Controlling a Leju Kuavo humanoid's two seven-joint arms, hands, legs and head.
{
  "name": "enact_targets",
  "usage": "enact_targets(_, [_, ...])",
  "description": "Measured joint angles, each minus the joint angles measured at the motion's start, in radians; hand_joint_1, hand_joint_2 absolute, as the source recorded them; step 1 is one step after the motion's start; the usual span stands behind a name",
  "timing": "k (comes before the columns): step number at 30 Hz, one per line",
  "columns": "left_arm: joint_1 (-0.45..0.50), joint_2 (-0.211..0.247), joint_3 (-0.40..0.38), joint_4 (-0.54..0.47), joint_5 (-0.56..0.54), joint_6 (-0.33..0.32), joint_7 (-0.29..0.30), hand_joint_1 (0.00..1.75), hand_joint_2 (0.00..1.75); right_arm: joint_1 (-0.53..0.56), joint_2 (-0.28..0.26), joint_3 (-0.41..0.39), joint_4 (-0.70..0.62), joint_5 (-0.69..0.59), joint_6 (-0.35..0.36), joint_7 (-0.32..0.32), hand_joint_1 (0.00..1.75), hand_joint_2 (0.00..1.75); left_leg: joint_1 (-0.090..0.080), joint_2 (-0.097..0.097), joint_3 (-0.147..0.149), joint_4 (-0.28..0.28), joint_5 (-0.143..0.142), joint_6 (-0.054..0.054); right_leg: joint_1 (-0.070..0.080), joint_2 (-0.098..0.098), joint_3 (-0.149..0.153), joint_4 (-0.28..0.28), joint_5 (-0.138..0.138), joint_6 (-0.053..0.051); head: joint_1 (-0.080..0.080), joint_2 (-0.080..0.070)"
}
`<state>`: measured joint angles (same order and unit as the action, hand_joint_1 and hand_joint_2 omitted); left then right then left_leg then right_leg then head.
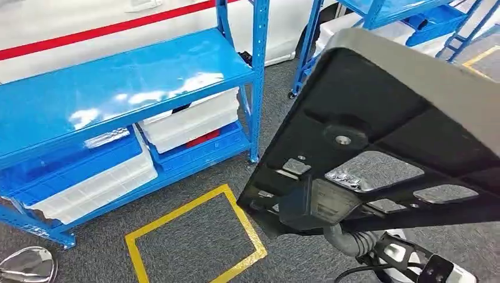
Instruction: Take the parts from the cabinet and place them on the table.
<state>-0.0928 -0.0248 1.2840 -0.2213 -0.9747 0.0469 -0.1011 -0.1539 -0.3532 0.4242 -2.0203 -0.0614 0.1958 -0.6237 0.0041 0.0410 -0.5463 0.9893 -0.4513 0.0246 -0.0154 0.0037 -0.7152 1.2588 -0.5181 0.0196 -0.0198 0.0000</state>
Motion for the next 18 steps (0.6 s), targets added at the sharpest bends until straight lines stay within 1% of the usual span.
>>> enact_targets(1, [0.000, -0.002, -0.004, 0.000, 0.000, 0.000, 0.004, 0.00, 1.75, -0.003, -0.003, 0.003, 0.000, 0.000, -0.010, 0.000, 1.71, 1.75, -0.001, 0.009, 0.001, 0.001, -0.001, -0.002, 0.001, -0.007, 0.054, -0.095, 0.043, -0.004, 0.000, 0.000])
enact_targets(2, [-0.001, -0.003, -0.008, 0.000, 0.000, 0.000, 0.006, 0.00, 1.75, -0.008, -0.004, 0.005, 0.000, -0.001, -0.013, 0.000, 1.71, 1.75, -0.002, 0.015, 0.003, 0.003, -0.003, -0.004, 0.003, -0.028, 0.107, -0.185, 0.076, -0.008, 0.000, 0.000])
enact_targets(3, [-0.001, -0.003, -0.011, 0.000, 0.000, 0.000, 0.007, 0.00, 1.75, -0.020, -0.006, 0.011, 0.000, -0.005, -0.015, 0.000, 1.71, 1.75, -0.006, 0.023, 0.002, 0.006, -0.005, -0.008, 0.009, -0.070, 0.132, -0.239, 0.064, -0.016, 0.000, 0.000])
enact_targets(4, [-0.001, -0.004, -0.012, 0.000, 0.001, 0.002, 0.007, 0.00, 1.75, -0.035, -0.006, 0.019, 0.003, -0.011, -0.015, 0.000, 1.71, 1.75, -0.012, 0.028, 0.000, 0.010, -0.009, -0.014, 0.013, -0.059, 0.129, -0.242, 0.071, -0.023, 0.000, 0.000])
enact_targets(5, [-0.001, -0.005, -0.012, 0.000, 0.003, 0.002, 0.007, 0.00, 1.75, -0.049, -0.006, 0.024, 0.004, -0.016, -0.015, 0.000, 1.71, 1.75, -0.012, 0.032, 0.000, 0.008, -0.007, -0.019, 0.013, -0.047, 0.126, -0.239, 0.071, -0.025, 0.000, 0.000])
enact_targets(7, [-0.002, -0.007, -0.013, 0.000, 0.010, 0.004, 0.005, 0.00, 1.75, -0.072, -0.006, 0.031, 0.009, -0.028, -0.012, 0.002, 1.71, 1.75, -0.012, 0.048, 0.003, 0.005, -0.006, -0.028, 0.015, -0.031, 0.121, -0.239, 0.073, -0.034, 0.000, 0.000])
enact_targets(8, [-0.003, -0.008, -0.013, 0.000, 0.013, 0.004, 0.000, 0.00, 1.75, -0.083, -0.006, 0.037, 0.014, -0.039, -0.008, 0.002, 1.71, 1.75, -0.011, 0.044, -0.002, 0.011, -0.014, -0.036, 0.006, -0.023, 0.124, -0.248, 0.081, -0.044, 0.000, 0.000])
enact_targets(9, [-0.004, -0.010, -0.013, 0.000, 0.016, 0.003, -0.005, 0.00, 1.75, -0.100, -0.006, 0.042, 0.018, -0.047, -0.008, 0.002, 1.71, 1.75, -0.006, 0.009, -0.009, 0.037, -0.037, -0.042, 0.006, -0.018, 0.124, -0.249, 0.082, -0.048, 0.000, 0.000])
enact_targets(10, [-0.002, -0.014, -0.013, 0.000, 0.021, 0.002, -0.009, 0.00, 1.75, -0.115, -0.005, 0.047, 0.023, -0.053, -0.006, 0.002, 1.71, 1.75, -0.003, -0.013, -0.033, 0.094, -0.076, -0.045, 0.005, -0.012, 0.122, -0.249, 0.085, -0.053, 0.000, 0.000])
enact_targets(11, [0.000, -0.014, -0.013, 0.000, 0.022, 0.002, -0.011, 0.00, 1.75, -0.124, -0.005, 0.049, 0.027, -0.056, -0.006, 0.002, 1.71, 1.75, -0.001, -0.025, -0.070, 0.179, -0.119, -0.048, 0.007, -0.005, 0.121, -0.249, 0.086, -0.055, 0.000, 0.000])
enact_targets(12, [0.002, -0.015, -0.013, 0.000, 0.024, 0.002, -0.012, 0.00, 1.75, -0.129, -0.005, 0.052, 0.032, -0.059, -0.006, 0.002, 1.71, 1.75, 0.000, -0.029, -0.106, 0.259, -0.151, -0.051, 0.007, 0.004, 0.119, -0.249, 0.086, -0.056, 0.000, 0.000])
enact_targets(13, [0.004, -0.016, -0.013, 0.000, 0.030, 0.002, -0.013, 0.00, 1.75, -0.131, -0.005, 0.056, 0.036, -0.059, -0.005, 0.002, 1.71, 1.75, 0.000, -0.031, -0.136, 0.320, -0.166, -0.052, 0.008, 0.013, 0.118, -0.248, 0.087, -0.056, 0.000, 0.000])
enact_targets(14, [0.005, -0.016, -0.012, 0.000, 0.032, 0.002, -0.013, 0.00, 1.75, -0.134, -0.005, 0.062, 0.040, -0.060, -0.005, 0.002, 1.71, 1.75, 0.000, -0.031, -0.142, 0.329, -0.155, -0.052, 0.008, 0.023, 0.118, -0.247, 0.087, -0.056, 0.000, 0.000])
enact_targets(15, [0.004, -0.016, -0.012, 0.000, 0.032, 0.002, -0.013, 0.00, 1.75, -0.137, -0.005, 0.067, 0.042, -0.060, -0.005, 0.002, 1.71, 1.75, 0.000, -0.031, -0.125, 0.290, -0.123, -0.051, 0.008, 0.032, 0.119, -0.246, 0.087, -0.056, 0.000, 0.000])
enact_targets(16, [0.003, -0.016, -0.012, 0.000, 0.033, 0.002, -0.014, 0.00, 1.75, -0.141, -0.004, 0.071, 0.045, -0.060, -0.005, 0.002, 1.71, 1.75, 0.001, -0.034, -0.087, 0.209, -0.074, -0.048, 0.008, 0.043, 0.120, -0.244, 0.087, -0.055, 0.000, 0.000])
enact_targets(17, [0.003, -0.016, -0.012, 0.000, 0.033, 0.002, -0.015, 0.00, 1.75, -0.145, -0.004, 0.073, 0.046, -0.060, -0.005, 0.002, 1.71, 1.75, 0.002, -0.049, -0.043, 0.114, -0.026, -0.044, 0.008, 0.052, 0.121, -0.242, 0.086, -0.054, 0.000, 0.000])
enact_targets(18, [0.004, -0.016, -0.012, 0.000, 0.033, 0.002, -0.015, 0.00, 1.75, -0.150, -0.003, 0.075, 0.047, -0.060, -0.005, 0.002, 1.71, 1.75, 0.005, -0.096, -0.010, 0.031, -0.003, -0.038, 0.007, 0.060, 0.120, -0.241, 0.086, -0.051, 0.000, 0.000])
